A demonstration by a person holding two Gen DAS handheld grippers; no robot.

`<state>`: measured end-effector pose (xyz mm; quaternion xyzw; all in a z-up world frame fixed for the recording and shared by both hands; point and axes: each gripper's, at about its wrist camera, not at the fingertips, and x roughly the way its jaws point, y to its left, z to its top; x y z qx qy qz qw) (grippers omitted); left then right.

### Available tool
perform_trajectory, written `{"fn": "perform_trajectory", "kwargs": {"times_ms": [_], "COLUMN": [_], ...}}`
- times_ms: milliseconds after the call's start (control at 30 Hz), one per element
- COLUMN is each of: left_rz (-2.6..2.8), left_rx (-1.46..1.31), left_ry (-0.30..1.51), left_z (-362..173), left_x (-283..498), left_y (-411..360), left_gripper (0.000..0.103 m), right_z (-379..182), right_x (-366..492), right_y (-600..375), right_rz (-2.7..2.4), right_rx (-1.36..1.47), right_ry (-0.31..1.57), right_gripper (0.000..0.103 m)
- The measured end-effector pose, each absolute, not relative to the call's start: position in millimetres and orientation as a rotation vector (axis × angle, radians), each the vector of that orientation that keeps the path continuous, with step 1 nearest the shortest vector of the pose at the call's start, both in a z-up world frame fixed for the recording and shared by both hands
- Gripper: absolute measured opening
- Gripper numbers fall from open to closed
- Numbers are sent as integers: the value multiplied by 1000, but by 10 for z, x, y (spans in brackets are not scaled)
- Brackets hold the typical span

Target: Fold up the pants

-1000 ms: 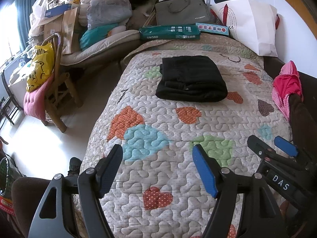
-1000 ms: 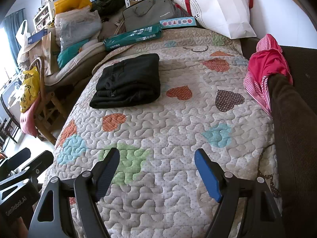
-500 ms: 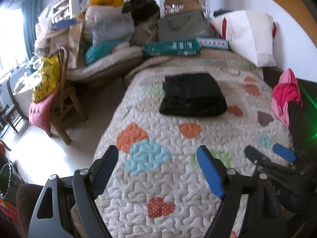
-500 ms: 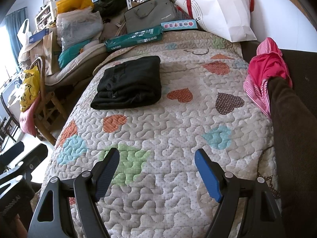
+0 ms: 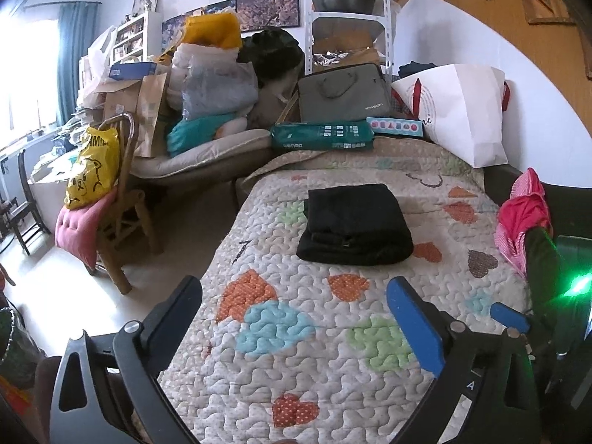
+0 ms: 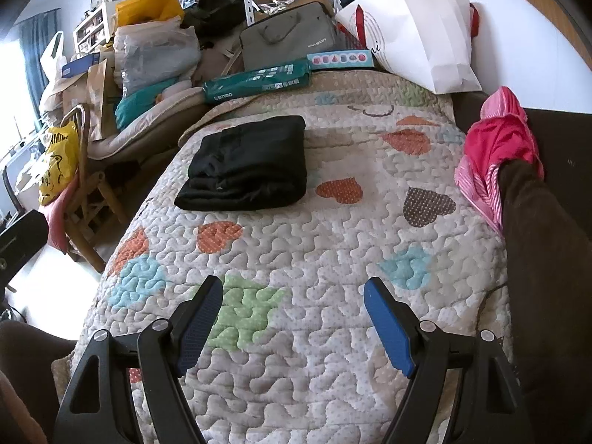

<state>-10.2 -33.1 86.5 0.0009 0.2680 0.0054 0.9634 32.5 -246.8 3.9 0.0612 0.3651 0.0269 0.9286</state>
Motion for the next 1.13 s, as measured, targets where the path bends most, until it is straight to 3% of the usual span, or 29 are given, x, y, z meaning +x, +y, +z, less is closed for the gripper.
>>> {"fn": "perform_trajectory", "kwargs": {"times_ms": [1133], "left_rz": [12], "left_rx": [-35], "left_ry": [748], "left_z": [517], "left_x": [118], "left_y": [-192], "left_gripper": [100], "right_z": [92], "right_x": [224], "right_y": [-2306], "right_rz": [65], "right_rx": [46], "right_ry": [686], "right_gripper": [86]}}
